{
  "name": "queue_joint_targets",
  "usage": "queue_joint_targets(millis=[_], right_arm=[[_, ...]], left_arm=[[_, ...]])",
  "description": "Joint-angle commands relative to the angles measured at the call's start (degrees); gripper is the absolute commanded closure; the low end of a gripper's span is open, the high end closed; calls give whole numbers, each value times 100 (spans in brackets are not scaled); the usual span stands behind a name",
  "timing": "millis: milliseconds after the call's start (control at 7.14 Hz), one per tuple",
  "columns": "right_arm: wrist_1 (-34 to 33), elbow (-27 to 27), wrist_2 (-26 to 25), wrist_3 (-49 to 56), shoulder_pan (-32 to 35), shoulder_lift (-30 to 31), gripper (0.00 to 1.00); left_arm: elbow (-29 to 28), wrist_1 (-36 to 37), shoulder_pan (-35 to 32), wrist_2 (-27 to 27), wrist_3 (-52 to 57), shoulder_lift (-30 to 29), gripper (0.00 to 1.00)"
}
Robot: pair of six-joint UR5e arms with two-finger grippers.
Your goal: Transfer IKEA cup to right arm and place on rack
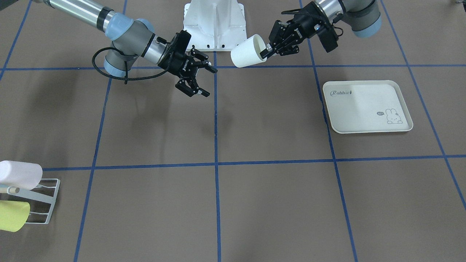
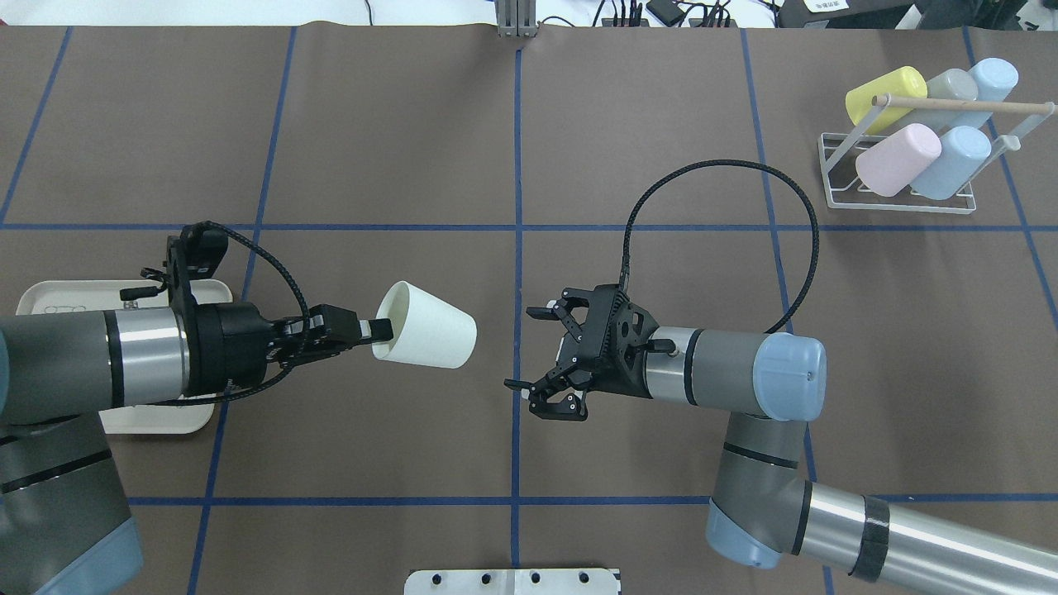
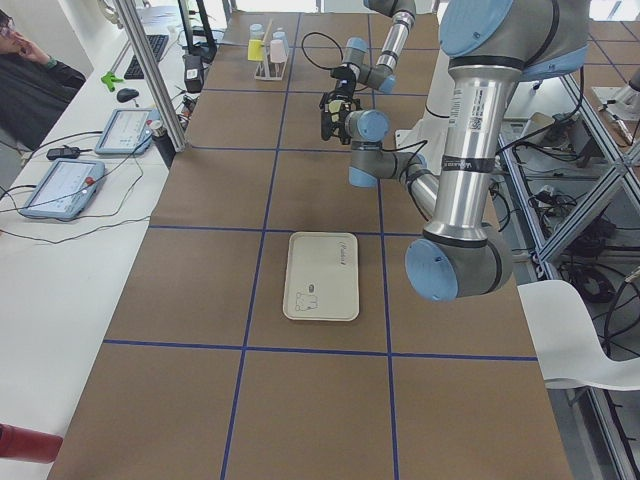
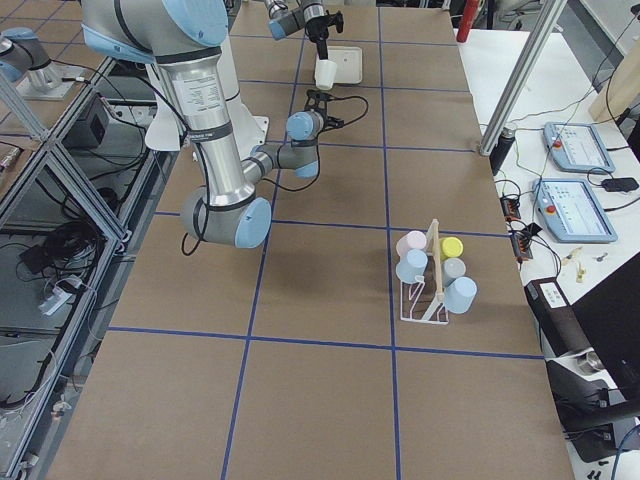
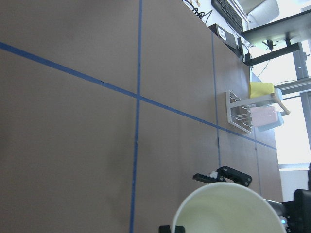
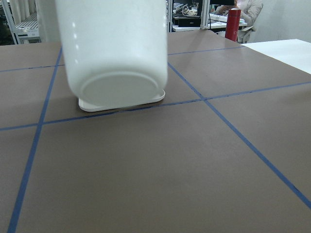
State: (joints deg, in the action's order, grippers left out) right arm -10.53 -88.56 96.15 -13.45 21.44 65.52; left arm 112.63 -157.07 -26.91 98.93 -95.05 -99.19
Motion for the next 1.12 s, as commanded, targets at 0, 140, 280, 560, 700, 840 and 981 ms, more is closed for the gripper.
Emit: queue_joint_targets(millis=[0,140,280,560,700,840,981], right_arm=[[383,31,-8,-9,-69,-48,4],[438,23,-8,-9,-113,-48,4],[447,14,-8,-9,-131,-56,4],[447,5,-34,-9,-140,-57,4],[447,-12,-43,-9,-149,-57,4],[447,-12,-43,-9,-157,-57,4],[447,-12,-43,-9,-166,-57,4]], left_arm=[[-241,9,72,-102,-14,-223,100],[-241,9,167,-189,-14,-232,100],[-250,9,412,-521,-14,-241,100],[-285,9,563,-655,-14,-232,100],[-372,9,616,-708,-14,-276,100],[-452,9,617,-709,-14,-354,100],[-513,18,617,-700,-14,-442,100]])
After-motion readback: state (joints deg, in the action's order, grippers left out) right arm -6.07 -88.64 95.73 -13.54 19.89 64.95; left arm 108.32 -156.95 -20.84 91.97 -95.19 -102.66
